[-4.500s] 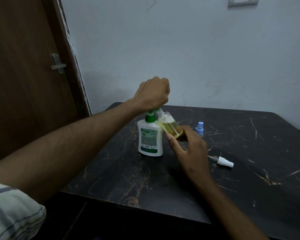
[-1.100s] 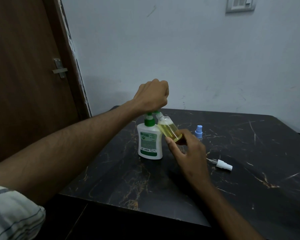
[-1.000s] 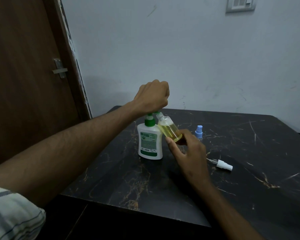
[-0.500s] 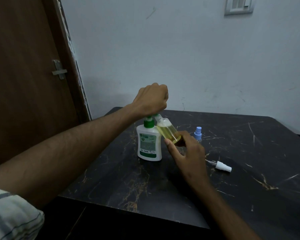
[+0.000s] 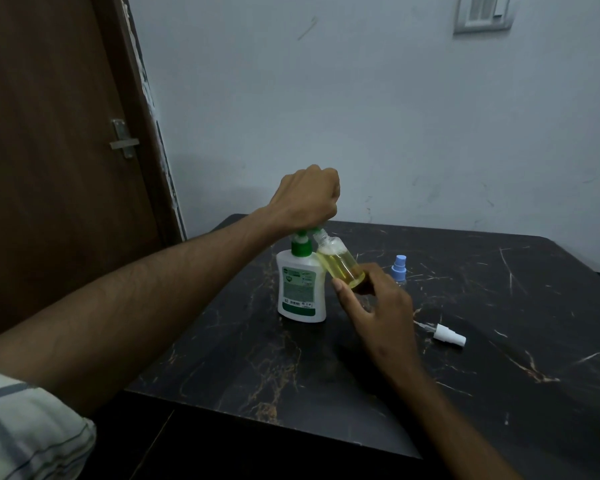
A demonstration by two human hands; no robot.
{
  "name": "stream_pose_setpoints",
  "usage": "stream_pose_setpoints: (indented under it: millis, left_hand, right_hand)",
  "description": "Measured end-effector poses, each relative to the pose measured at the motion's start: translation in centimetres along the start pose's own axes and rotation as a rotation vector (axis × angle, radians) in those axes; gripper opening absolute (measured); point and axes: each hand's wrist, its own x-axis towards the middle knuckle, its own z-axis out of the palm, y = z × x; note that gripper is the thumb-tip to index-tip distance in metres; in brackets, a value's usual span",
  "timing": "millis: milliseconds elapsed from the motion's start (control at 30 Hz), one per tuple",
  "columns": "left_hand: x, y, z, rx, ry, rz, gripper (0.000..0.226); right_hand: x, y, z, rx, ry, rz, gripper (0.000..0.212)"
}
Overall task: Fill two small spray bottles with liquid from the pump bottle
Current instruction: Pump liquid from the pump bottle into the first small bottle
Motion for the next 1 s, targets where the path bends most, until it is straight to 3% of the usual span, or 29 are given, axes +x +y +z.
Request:
stream_pose_setpoints:
  millis: [433,1000]
  left_hand:
    - [0.2,0.0,-0.1,0.027,-0.007,0.008,0.025]
    - [0.2,0.4,-0.7,-0.005,-0.02,0.015,0.035]
  right_hand:
    - [0.0,0.0,0.0,0.003,-0.008,-0.001,0.034]
    - [0.0,-0.4,-0.2,0.004,0.009,-0.003,0.032]
